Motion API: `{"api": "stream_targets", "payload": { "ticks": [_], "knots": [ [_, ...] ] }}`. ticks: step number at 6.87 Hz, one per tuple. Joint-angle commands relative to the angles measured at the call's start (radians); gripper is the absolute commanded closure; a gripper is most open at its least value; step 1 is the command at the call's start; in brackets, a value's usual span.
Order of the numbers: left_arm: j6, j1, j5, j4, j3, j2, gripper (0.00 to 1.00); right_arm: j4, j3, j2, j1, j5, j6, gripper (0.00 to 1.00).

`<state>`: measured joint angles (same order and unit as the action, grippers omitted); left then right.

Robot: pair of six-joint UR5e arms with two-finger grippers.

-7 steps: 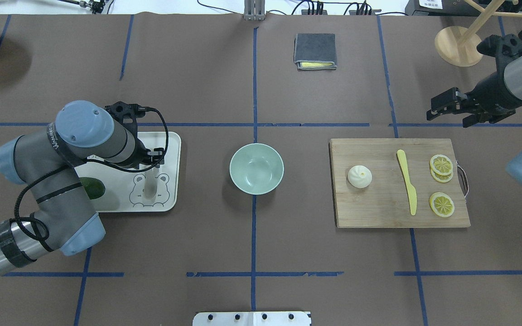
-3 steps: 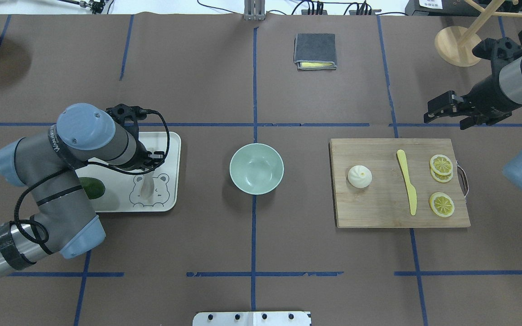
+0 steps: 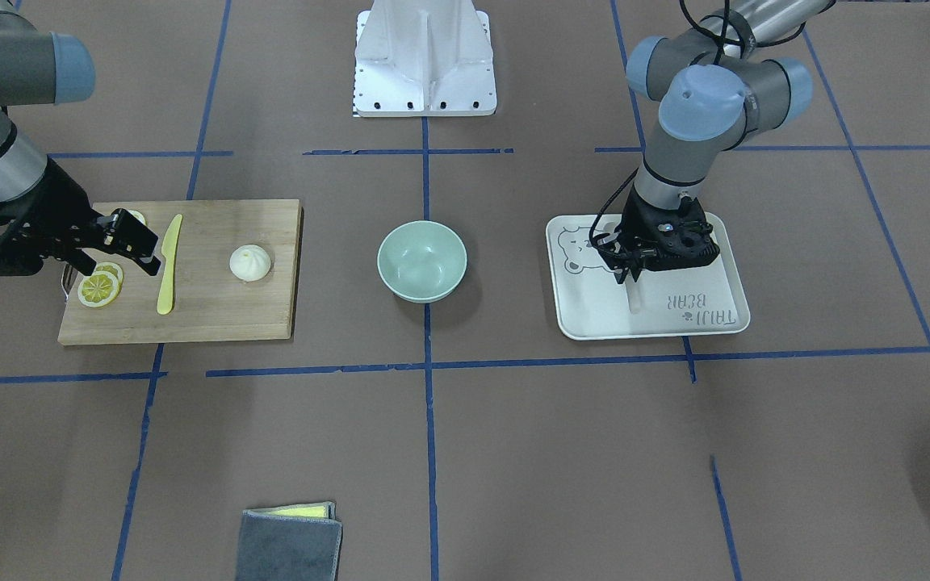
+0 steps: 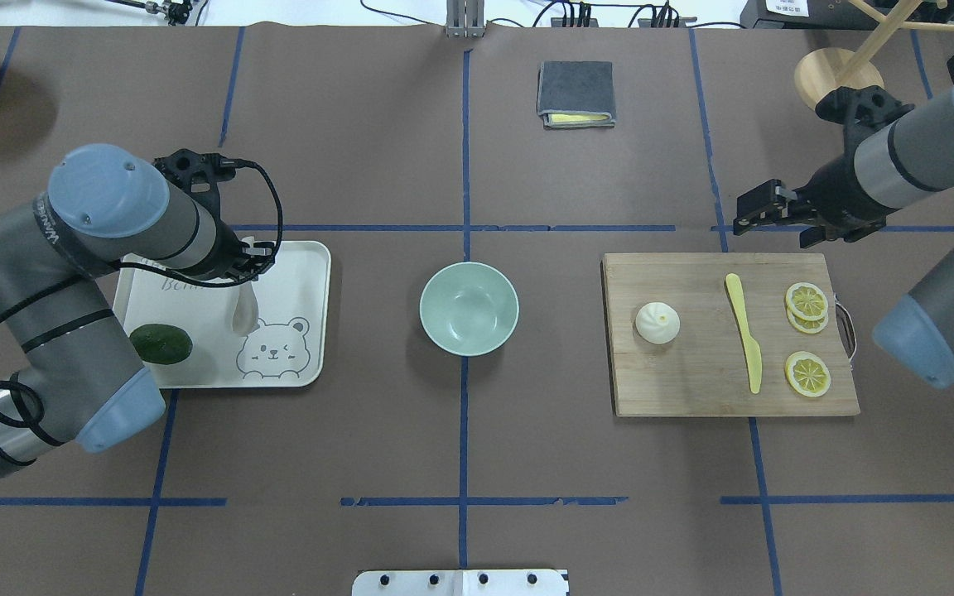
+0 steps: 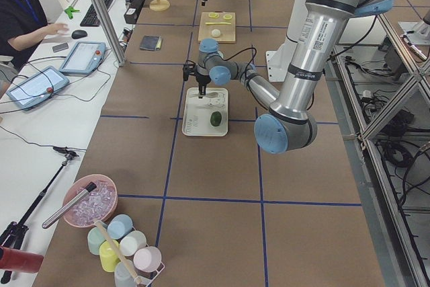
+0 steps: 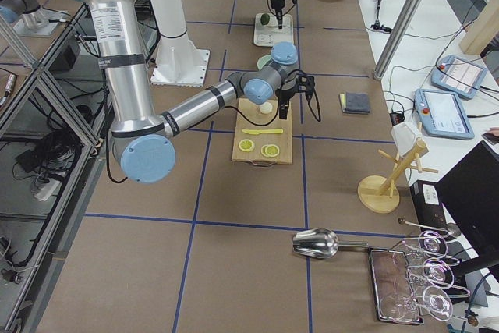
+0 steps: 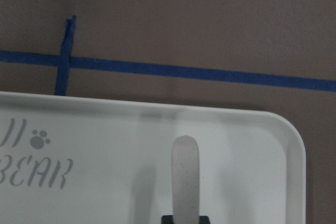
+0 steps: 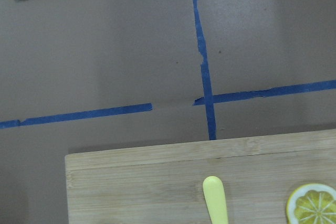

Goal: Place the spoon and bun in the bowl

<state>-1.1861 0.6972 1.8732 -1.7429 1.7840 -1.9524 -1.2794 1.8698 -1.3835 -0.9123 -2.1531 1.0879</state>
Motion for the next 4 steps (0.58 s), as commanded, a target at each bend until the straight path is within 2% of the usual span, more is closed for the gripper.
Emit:
{"api": "stream_targets", "payload": {
  "ticks": [1, 4],
  "knots": [
    [-0.074, -0.001, 0.001, 0.065, 0.009, -0.095, 1.0, -0.003, -0.001, 0.037, 0.135, 0.123, 0.053, 0.0],
    [-0.223, -0.044, 0.003, 0.066, -0.024, -0.232, 1.0, -0.012, -0.024, 0.04, 0.268, 0.215, 0.053, 0.0]
  ]
}}
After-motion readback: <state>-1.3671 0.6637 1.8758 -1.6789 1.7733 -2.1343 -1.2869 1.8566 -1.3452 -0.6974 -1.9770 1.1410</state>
